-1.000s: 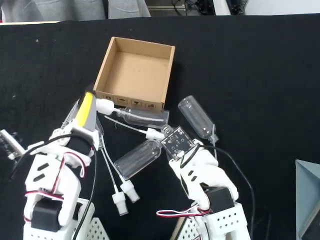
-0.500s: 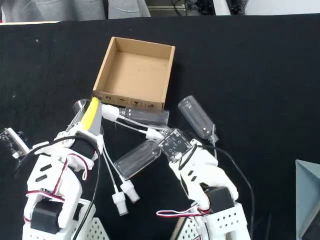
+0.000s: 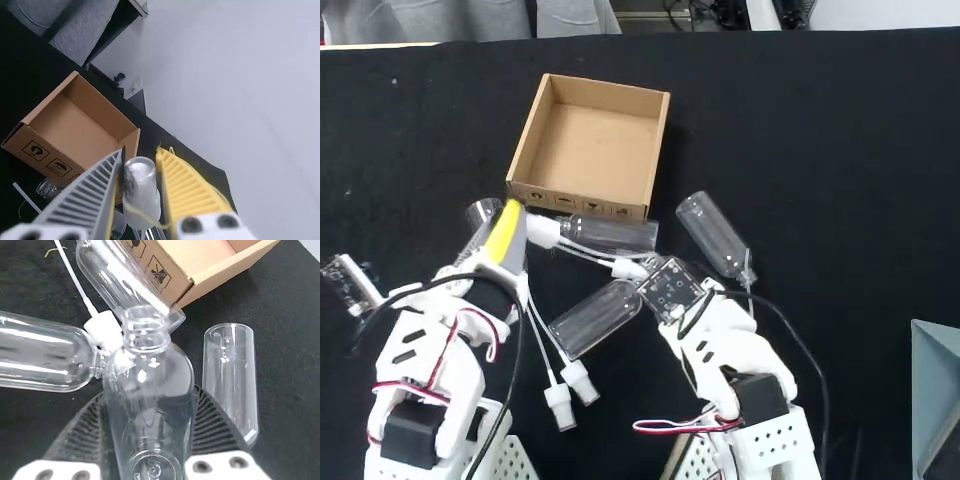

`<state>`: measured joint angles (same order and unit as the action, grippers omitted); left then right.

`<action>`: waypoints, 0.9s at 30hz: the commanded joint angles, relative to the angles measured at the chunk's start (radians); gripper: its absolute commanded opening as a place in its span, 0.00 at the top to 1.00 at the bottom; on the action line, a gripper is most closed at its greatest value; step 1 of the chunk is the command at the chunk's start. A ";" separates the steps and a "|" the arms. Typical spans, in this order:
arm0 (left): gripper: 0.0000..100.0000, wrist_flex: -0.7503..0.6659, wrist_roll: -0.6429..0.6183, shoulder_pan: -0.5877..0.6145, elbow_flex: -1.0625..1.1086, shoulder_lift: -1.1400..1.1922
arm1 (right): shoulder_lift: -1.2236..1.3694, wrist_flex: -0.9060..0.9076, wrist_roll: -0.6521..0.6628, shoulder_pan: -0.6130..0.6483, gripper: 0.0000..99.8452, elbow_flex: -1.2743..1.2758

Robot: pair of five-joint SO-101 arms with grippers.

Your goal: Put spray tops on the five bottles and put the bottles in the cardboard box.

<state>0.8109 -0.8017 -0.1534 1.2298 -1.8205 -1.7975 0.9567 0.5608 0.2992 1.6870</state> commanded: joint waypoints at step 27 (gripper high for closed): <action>0.97 -0.080 0.000 -0.028 0.001 -0.003 | -0.102 -0.008 0.006 0.021 0.97 -0.004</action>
<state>0.8124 -0.8048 -0.2041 1.2344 -1.8205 -1.7975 0.9567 0.5639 0.3023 1.6870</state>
